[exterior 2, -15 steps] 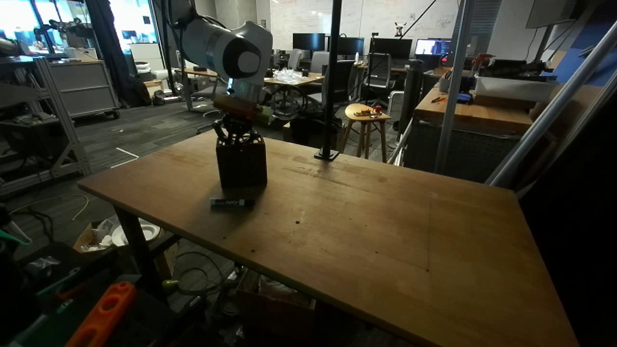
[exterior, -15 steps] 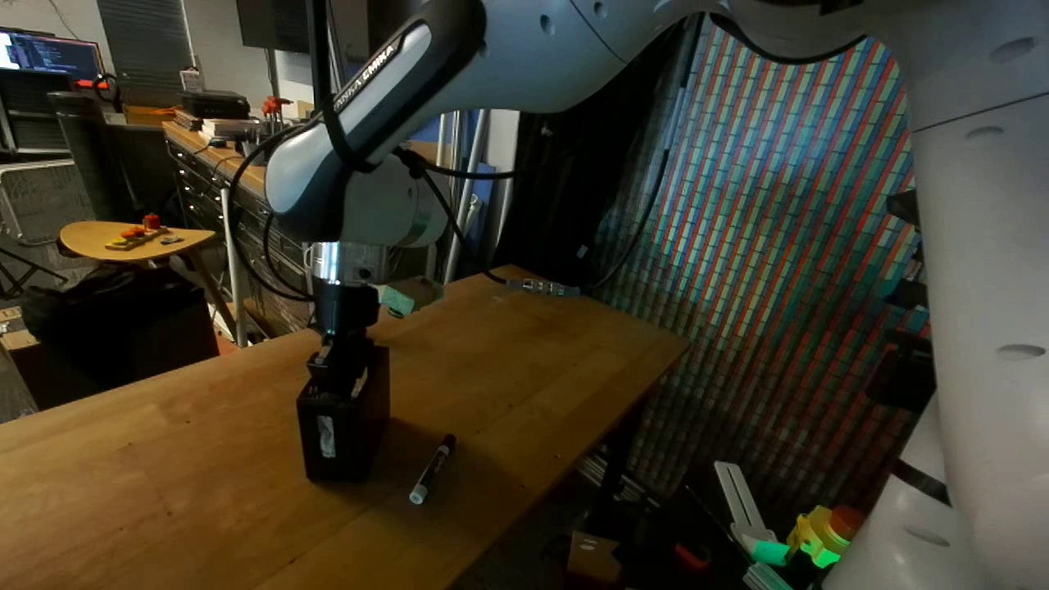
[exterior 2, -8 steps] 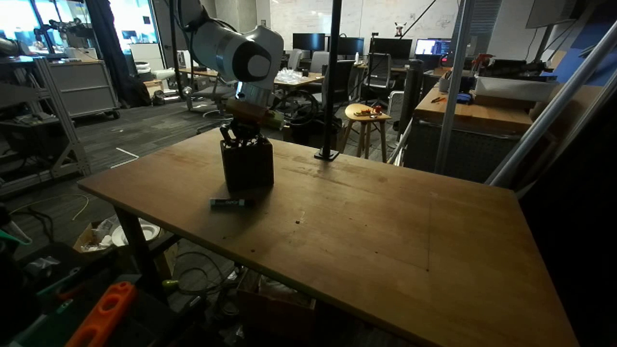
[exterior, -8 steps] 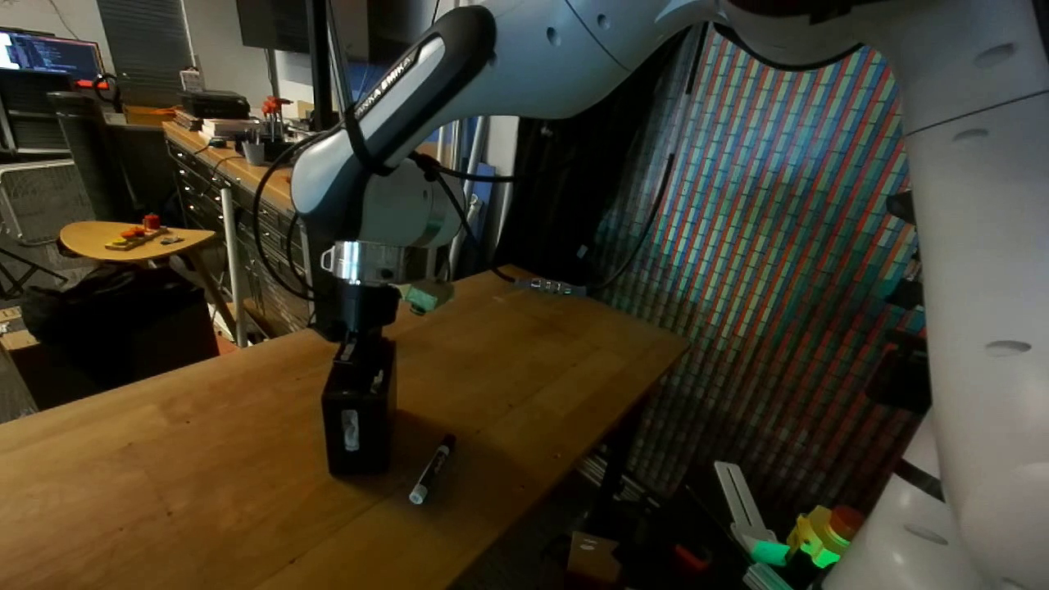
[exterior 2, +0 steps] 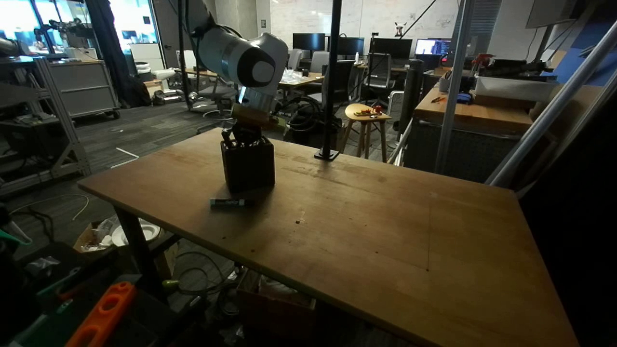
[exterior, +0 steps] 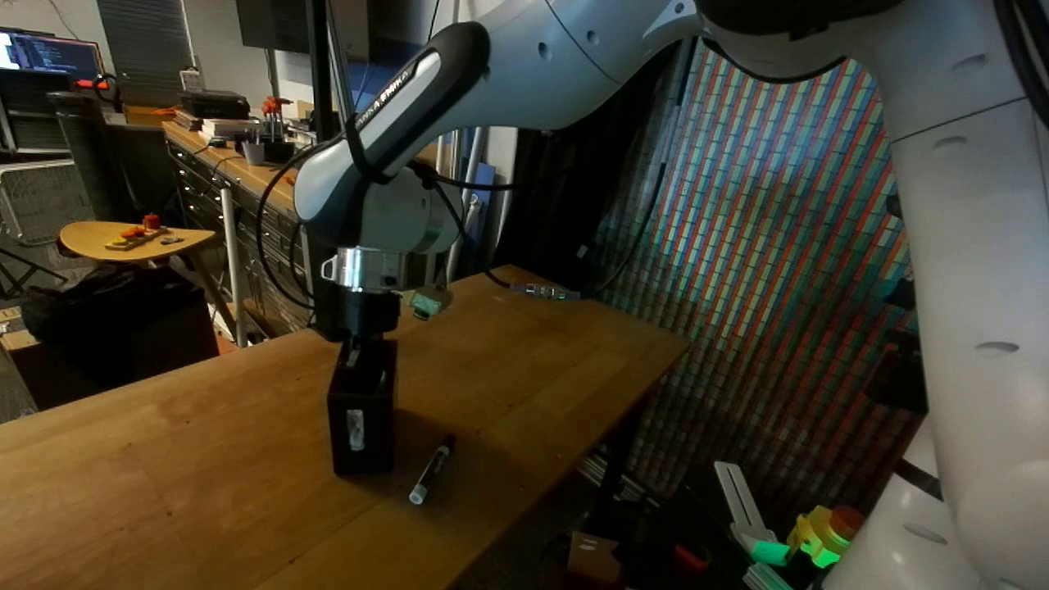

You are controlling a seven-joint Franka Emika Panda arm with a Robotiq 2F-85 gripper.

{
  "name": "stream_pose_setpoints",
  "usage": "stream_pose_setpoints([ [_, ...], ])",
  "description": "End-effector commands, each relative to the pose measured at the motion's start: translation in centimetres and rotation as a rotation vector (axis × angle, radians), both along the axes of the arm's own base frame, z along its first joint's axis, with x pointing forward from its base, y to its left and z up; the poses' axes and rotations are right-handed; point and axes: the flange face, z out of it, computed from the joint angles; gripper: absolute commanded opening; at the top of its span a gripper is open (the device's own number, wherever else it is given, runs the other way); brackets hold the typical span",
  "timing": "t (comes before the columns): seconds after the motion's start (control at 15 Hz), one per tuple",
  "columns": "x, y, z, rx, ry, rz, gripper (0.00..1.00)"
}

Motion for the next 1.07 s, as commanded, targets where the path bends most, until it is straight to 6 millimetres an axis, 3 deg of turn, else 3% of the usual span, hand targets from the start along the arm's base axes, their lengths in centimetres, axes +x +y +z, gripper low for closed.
stream_pose_setpoints([
  [0.0, 0.8, 0.5, -2.3, 0.052, 0.031, 0.018, 0.08],
  [0.6, 1.4, -0.2, -6.1, 0.073, 0.074, -0.02, 0.08],
  [1.0, 0.9, -0.7, -1.9, 0.056, 0.061, -0.034, 0.08],
])
